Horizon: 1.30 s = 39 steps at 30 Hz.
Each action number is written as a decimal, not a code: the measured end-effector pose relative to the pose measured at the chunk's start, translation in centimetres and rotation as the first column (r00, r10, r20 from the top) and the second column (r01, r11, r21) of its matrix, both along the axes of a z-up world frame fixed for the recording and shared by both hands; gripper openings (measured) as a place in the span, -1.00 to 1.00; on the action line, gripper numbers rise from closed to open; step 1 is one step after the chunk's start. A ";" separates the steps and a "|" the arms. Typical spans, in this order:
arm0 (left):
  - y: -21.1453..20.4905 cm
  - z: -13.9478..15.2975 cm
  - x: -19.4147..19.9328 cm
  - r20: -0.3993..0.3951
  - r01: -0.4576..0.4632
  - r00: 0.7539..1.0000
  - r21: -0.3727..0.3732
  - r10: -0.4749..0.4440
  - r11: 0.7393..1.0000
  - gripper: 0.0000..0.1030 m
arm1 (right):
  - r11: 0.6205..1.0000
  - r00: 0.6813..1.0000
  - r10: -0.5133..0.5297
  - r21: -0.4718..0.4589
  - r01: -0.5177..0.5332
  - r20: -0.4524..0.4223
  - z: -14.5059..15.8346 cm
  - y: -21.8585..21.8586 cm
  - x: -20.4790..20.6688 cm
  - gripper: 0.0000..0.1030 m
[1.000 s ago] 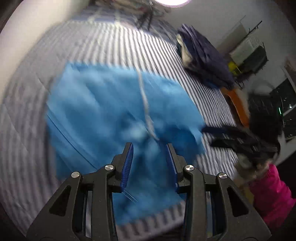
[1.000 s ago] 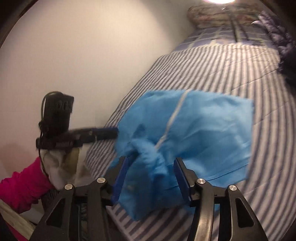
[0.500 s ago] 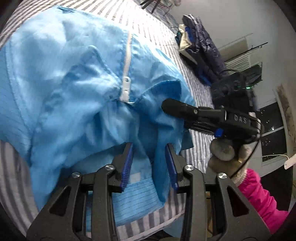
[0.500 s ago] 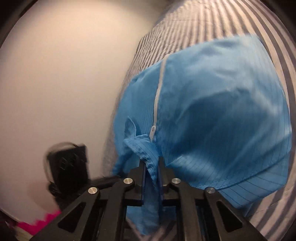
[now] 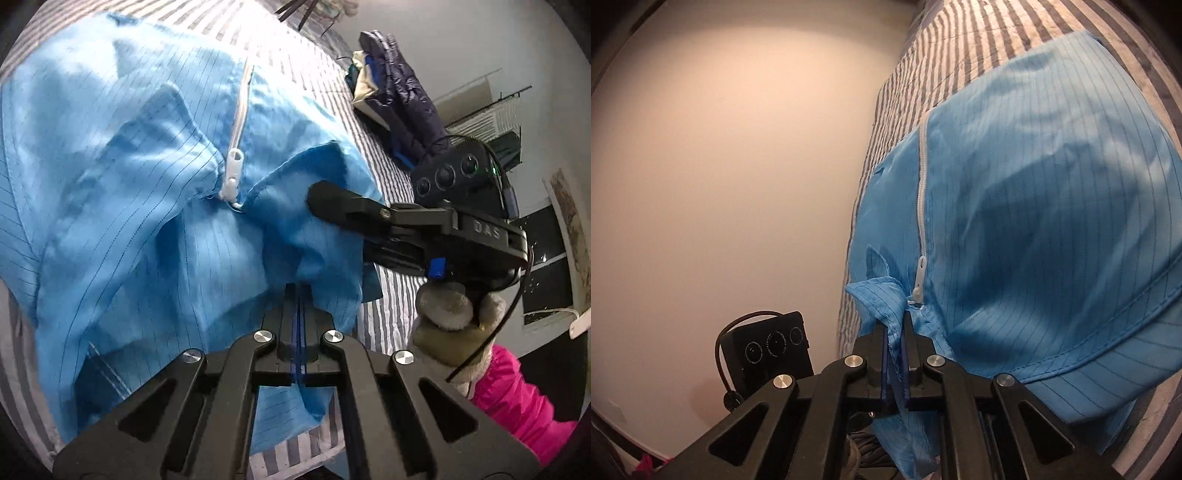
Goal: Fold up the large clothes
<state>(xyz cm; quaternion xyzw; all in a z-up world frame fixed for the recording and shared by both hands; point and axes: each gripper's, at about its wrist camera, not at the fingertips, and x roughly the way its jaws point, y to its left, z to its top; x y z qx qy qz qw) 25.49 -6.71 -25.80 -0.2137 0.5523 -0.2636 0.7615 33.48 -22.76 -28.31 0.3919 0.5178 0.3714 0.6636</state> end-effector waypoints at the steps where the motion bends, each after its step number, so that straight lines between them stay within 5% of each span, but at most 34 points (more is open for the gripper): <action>1: -0.1 0.3 -0.2 0.017 0.008 1.000 0.009 -0.008 1.000 -1.00 | 0.998 1.000 0.001 -0.060 0.000 0.025 0.7 0.3 0.1 -0.94; 4: -0.4 0.7 -0.5 0.040 0.025 0.999 0.028 -0.026 0.999 -1.00 | 0.944 0.994 0.003 -0.329 0.032 0.105 2.5 0.7 0.1 -0.94; 6: -0.4 0.5 -0.7 0.036 0.036 0.999 0.034 -0.038 0.999 -1.00 | 0.902 0.990 0.021 -0.430 0.042 0.140 3.3 1.2 -0.1 -0.93; 11: -0.3 0.7 -1.3 0.012 0.039 0.999 0.019 -0.039 0.999 -1.00 | 0.901 0.981 0.042 -0.432 0.044 0.187 5.2 1.8 -1.1 -0.76; 12: -0.3 0.7 -1.3 0.002 0.046 0.999 0.007 -0.046 0.999 -0.93 | 0.891 0.979 0.042 -0.451 0.054 0.202 5.6 1.7 -1.2 -0.73; 15: -0.2 1.0 -1.1 0.008 0.019 1.000 -0.003 -0.019 1.000 -0.08 | 0.878 0.970 0.041 -0.473 0.079 0.239 7.0 1.8 -1.6 -0.73; 16: -0.2 1.0 -1.0 0.011 0.006 1.000 -0.009 -0.005 1.000 -0.03 | 0.878 0.966 0.045 -0.472 0.084 0.256 7.6 2.0 -1.6 -0.73; 18: -0.3 1.1 -1.1 0.005 0.017 1.000 -0.031 -0.017 0.999 -0.03 | 0.879 0.958 0.060 -0.469 0.083 0.281 8.5 2.1 -1.8 -0.73; 21: -1.0 1.2 -1.4 0.012 0.077 0.997 -0.019 -0.077 0.997 -0.55 | 0.888 0.951 0.116 -0.459 0.030 0.287 8.4 3.7 -1.6 -0.73; 26: 2.0 3.9 -2.2 0.050 0.069 0.996 0.004 -0.069 0.998 -0.55 | 0.818 0.972 0.146 -0.575 -0.014 0.184 3.9 6.3 0.2 -0.71; 31: 7.3 7.1 0.3 0.150 -0.055 0.988 0.102 0.039 0.993 -0.55 | 0.874 0.972 0.077 -0.484 0.042 0.222 5.7 4.8 -1.3 -0.55; 35: 8.4 4.8 2.7 0.099 -0.064 0.994 0.137 0.051 0.988 -0.55 | 0.885 0.965 0.031 -0.456 0.095 0.261 7.6 3.2 -3.1 -0.47; 39: 7.8 0.1 3.3 0.027 -0.027 0.999 0.245 0.021 0.969 -0.55 | 0.880 0.974 -0.035 -0.455 0.135 0.222 6.1 1.1 -3.8 -0.44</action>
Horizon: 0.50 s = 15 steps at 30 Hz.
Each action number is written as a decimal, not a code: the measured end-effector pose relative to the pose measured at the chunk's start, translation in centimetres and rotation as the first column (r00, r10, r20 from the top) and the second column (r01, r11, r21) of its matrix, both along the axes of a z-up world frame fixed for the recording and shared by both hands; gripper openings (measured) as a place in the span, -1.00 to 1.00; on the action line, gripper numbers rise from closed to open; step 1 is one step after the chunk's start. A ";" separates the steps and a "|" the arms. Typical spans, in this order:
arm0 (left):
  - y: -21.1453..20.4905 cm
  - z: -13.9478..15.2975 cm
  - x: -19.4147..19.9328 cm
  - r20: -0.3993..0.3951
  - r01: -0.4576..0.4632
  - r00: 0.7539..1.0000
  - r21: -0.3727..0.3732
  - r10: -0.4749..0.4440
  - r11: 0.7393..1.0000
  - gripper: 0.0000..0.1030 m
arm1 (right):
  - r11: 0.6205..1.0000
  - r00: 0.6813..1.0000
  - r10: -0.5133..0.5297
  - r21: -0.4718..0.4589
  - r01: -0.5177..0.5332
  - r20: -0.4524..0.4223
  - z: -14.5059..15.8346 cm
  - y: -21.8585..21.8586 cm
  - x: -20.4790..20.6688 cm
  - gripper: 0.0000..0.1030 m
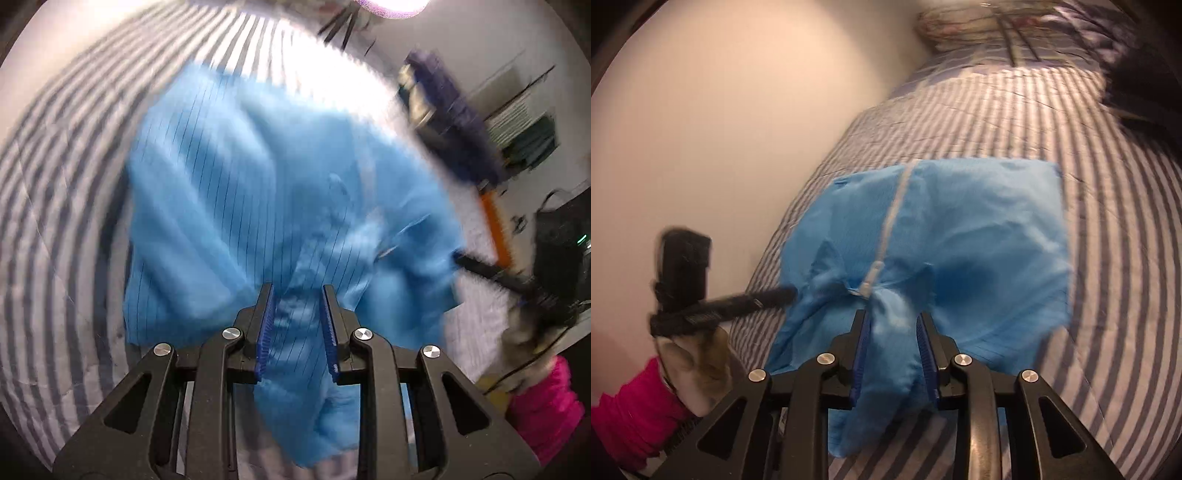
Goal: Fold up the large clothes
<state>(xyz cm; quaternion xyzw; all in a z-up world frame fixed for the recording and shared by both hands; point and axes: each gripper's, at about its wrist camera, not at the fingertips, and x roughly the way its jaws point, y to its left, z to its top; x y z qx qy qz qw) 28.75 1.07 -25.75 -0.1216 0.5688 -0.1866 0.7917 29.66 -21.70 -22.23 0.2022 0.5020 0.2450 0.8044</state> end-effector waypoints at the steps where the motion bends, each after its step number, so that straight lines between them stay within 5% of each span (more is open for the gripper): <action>1: 0.1 -0.4 -0.2 0.001 0.006 1.000 0.007 -0.006 1.000 -0.55 | 1.000 1.000 0.000 -0.013 -0.001 -0.027 -1.0 -0.6 0.0 -0.44; 4: 0.6 1.1 -0.5 0.001 0.001 1.000 0.004 -0.001 1.000 -0.52 | 0.989 0.998 0.032 -0.146 -0.039 -0.051 -2.0 -0.8 -1.5 -0.56; 8: 1.7 4.8 -2.3 0.053 0.007 0.999 -0.019 -0.006 1.000 -0.15 | 0.995 0.999 0.048 -0.086 -0.048 -0.010 0.7 -1.8 -4.3 -0.34; 15: 3.5 5.9 -5.5 0.007 0.035 0.999 -0.001 -0.035 0.999 -0.06 | 0.996 0.996 0.085 -0.008 -0.085 -0.018 2.4 -0.4 -10.4 -0.14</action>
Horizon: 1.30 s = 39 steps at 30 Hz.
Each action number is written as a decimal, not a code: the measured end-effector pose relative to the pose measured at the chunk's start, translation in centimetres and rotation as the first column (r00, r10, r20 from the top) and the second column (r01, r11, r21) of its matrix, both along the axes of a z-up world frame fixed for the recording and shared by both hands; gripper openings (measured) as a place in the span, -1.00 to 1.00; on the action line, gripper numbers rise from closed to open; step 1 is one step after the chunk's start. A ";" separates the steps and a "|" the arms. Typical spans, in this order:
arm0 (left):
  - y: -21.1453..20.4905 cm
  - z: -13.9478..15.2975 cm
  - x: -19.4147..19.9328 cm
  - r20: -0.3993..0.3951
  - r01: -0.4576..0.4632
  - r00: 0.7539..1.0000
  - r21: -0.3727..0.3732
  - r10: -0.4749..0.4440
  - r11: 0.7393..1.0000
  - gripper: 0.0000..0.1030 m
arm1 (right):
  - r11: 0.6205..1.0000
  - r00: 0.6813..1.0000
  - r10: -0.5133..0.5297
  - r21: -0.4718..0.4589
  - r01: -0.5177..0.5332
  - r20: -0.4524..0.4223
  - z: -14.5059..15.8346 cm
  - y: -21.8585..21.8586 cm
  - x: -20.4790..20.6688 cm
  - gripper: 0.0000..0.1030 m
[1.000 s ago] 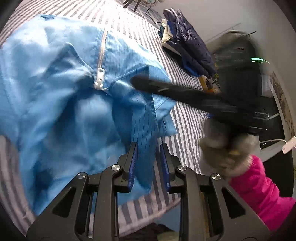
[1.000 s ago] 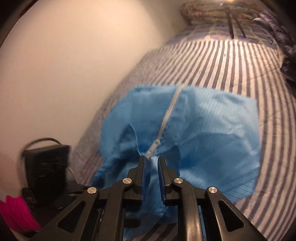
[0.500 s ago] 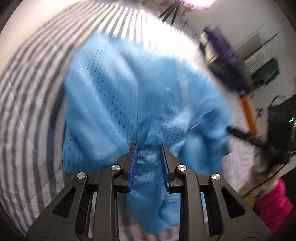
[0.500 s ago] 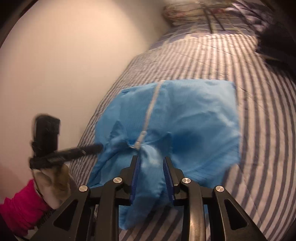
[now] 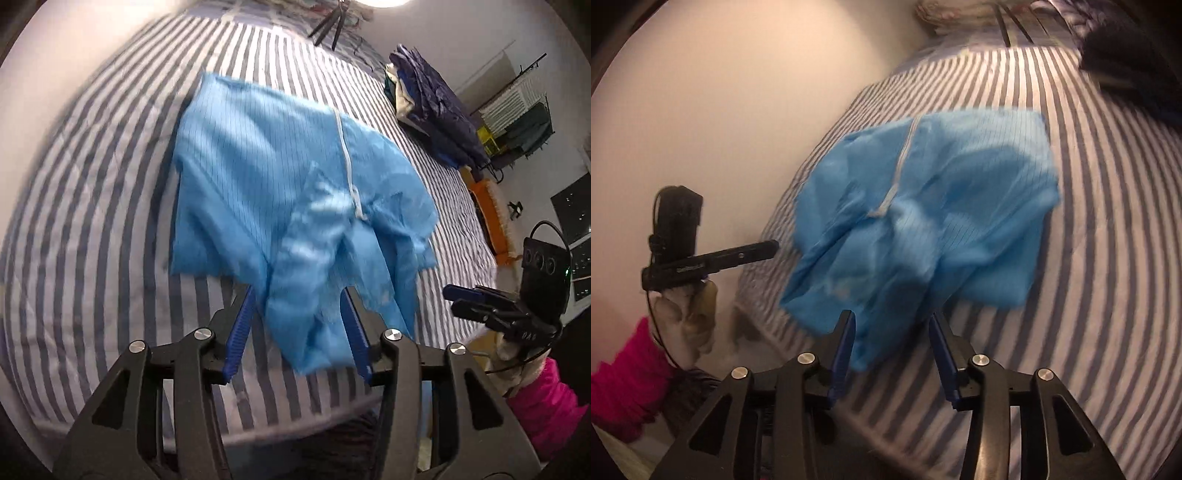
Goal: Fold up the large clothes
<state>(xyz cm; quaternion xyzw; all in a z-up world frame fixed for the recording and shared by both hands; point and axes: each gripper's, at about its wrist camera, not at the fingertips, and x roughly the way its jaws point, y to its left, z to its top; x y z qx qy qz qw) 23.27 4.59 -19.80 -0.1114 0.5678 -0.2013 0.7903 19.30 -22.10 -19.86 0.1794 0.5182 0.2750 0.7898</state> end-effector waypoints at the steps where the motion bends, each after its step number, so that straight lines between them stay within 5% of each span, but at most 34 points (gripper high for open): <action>1: 0.1 0.1 -0.6 0.007 0.003 1.000 0.022 -0.003 1.000 -0.06 | 1.000 1.000 0.004 -0.020 -0.004 0.010 0.1 0.7 -0.4 -0.14; 10: 5.2 1.3 3.3 0.037 -0.174 0.984 -0.026 0.175 0.984 -0.04 | 0.972 0.978 -0.171 -0.143 0.187 0.119 0.9 -1.4 3.0 0.09; 14: 6.4 1.6 7.1 0.063 -0.228 0.971 -0.028 0.230 0.973 -0.04 | 0.952 0.963 -0.216 -0.183 0.244 0.161 0.9 -3.3 6.1 -0.22; 20: 5.2 -1.6 10.9 0.036 -0.211 0.977 0.015 0.210 0.977 -0.04 | 0.963 0.968 -0.231 -0.123 0.241 0.096 -2.2 -3.6 10.2 -0.27; 24: 4.4 -5.3 10.9 -0.017 -0.170 0.985 0.104 0.173 0.980 -0.04 | 0.968 0.982 -0.191 -0.164 0.189 0.002 -5.8 -2.7 10.3 -0.28; 27: 4.6 -5.7 10.8 -0.020 -0.145 0.989 0.099 0.148 0.984 -0.03 | 0.972 0.989 -0.145 -0.186 0.143 0.003 -6.2 -2.3 9.6 -0.28; 30: 5.6 -4.7 10.8 -0.006 -0.152 0.988 0.042 0.153 0.987 -0.02 | 0.986 0.991 -0.132 -0.105 0.132 0.005 -4.5 -4.1 8.7 -0.28; 31: 6.3 -4.4 10.7 -0.009 -0.164 0.986 0.009 0.164 0.986 0.18 | 0.986 0.989 -0.146 -0.076 0.147 0.021 -3.9 -5.0 8.5 -0.28; 34: 8.5 -4.3 11.3 -0.061 -0.238 0.971 -0.112 0.232 0.965 0.44 | 0.972 0.971 -0.230 -0.038 0.233 0.067 -3.5 -7.7 8.4 0.35; 39: 9.9 -6.4 12.4 -0.194 -0.285 0.951 -0.261 0.239 0.922 0.44 | 0.948 0.958 -0.268 0.149 0.280 -0.097 -7.5 -10.7 10.2 0.35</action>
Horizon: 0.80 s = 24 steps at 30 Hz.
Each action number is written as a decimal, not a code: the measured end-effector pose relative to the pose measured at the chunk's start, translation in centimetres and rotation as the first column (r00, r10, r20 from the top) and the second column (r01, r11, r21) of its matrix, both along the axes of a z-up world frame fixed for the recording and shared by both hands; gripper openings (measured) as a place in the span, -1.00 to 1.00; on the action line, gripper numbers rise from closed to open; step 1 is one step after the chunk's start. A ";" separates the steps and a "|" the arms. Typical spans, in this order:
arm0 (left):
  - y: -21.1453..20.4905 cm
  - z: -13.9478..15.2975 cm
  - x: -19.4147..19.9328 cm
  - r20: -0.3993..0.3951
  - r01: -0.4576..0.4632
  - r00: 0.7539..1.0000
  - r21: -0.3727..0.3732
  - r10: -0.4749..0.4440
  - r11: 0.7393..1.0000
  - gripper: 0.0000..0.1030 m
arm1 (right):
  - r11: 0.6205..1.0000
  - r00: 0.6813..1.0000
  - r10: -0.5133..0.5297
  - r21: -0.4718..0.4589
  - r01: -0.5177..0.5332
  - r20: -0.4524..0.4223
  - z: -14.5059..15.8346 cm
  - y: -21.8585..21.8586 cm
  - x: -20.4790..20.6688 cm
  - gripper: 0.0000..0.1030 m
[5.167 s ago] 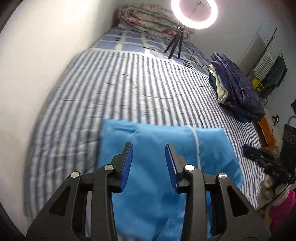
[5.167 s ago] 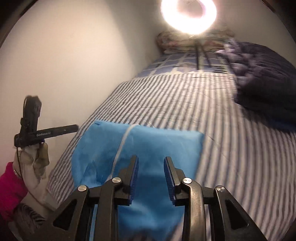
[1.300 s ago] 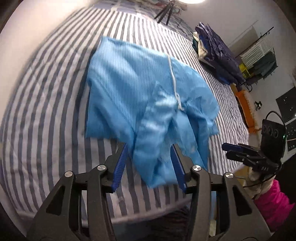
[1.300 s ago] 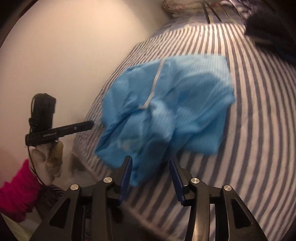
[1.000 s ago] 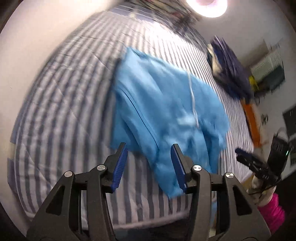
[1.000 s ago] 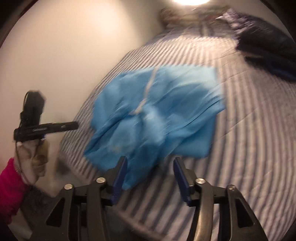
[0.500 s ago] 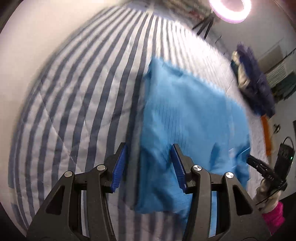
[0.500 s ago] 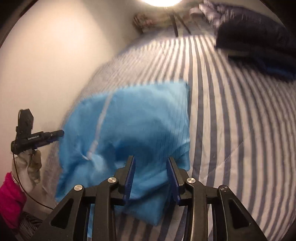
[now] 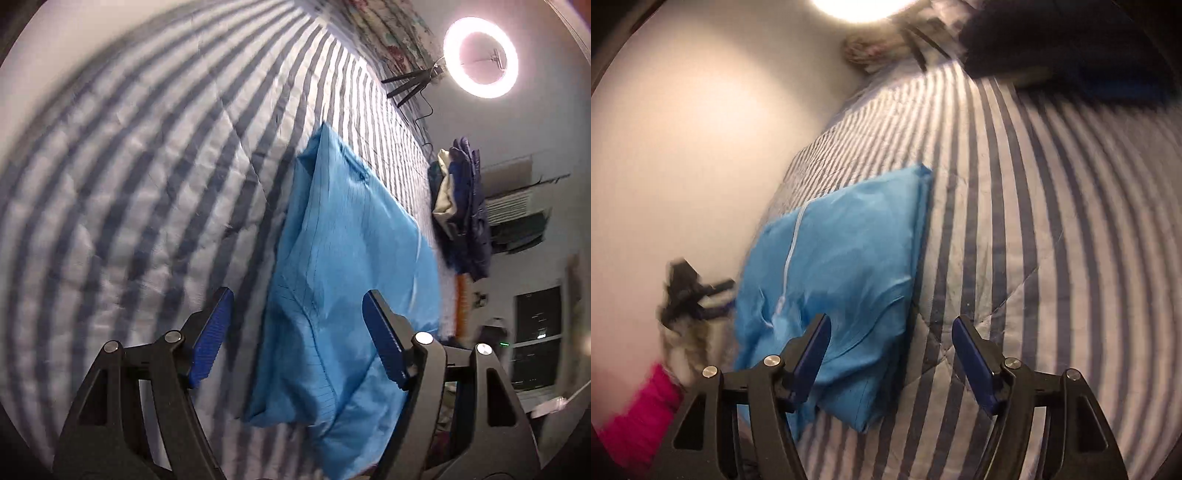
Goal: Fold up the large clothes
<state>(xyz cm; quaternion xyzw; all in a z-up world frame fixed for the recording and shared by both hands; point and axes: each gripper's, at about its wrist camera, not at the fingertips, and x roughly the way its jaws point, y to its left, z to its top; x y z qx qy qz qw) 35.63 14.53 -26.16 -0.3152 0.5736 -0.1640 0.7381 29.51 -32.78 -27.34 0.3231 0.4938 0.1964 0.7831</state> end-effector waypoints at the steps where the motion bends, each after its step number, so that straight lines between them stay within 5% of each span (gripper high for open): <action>1: -0.1 -0.5 0.2 -0.013 0.004 1.000 -0.023 -0.005 1.000 0.44 | 0.999 1.000 0.002 0.045 -0.001 -0.023 -1.0 -0.2 0.4 0.34; 5: -0.7 -1.0 0.7 -0.018 0.040 0.999 -0.048 -0.041 0.998 0.44 | 0.989 1.000 0.028 0.146 -0.027 -0.008 -2.0 0.2 1.0 0.32; 10: -2.9 -1.0 2.0 -0.006 0.059 0.998 -0.024 -0.060 0.998 0.39 | 0.962 0.999 0.043 0.271 -0.035 -0.026 -3.6 1.5 2.9 -0.07; 11: -3.6 -0.9 2.2 0.000 0.072 0.997 0.001 -0.072 0.997 0.31 | 0.959 0.999 0.036 0.282 -0.026 -0.032 -3.9 1.8 3.2 -0.22; 13: -5.1 -0.7 2.5 0.007 0.109 0.994 0.109 -0.110 0.988 -0.17 | 0.955 0.999 0.031 0.297 -0.017 -0.044 -4.2 2.3 3.7 -0.35; 16: -6.5 0.0 1.9 0.065 0.138 0.986 0.182 -0.152 0.973 -0.72 | 0.969 0.996 0.067 0.241 -0.051 -0.058 -3.5 4.3 3.8 -0.51; 18: -7.4 0.8 1.5 0.096 0.145 0.981 0.235 -0.171 0.961 -0.79 | 0.986 0.995 0.085 0.148 -0.077 -0.050 -2.2 5.7 4.0 -0.75; 24: -9.3 3.6 0.0 0.176 0.136 0.965 0.295 -0.193 0.946 -0.89 | 0.990 0.990 0.137 -0.025 -0.136 0.042 2.4 7.9 3.0 -0.94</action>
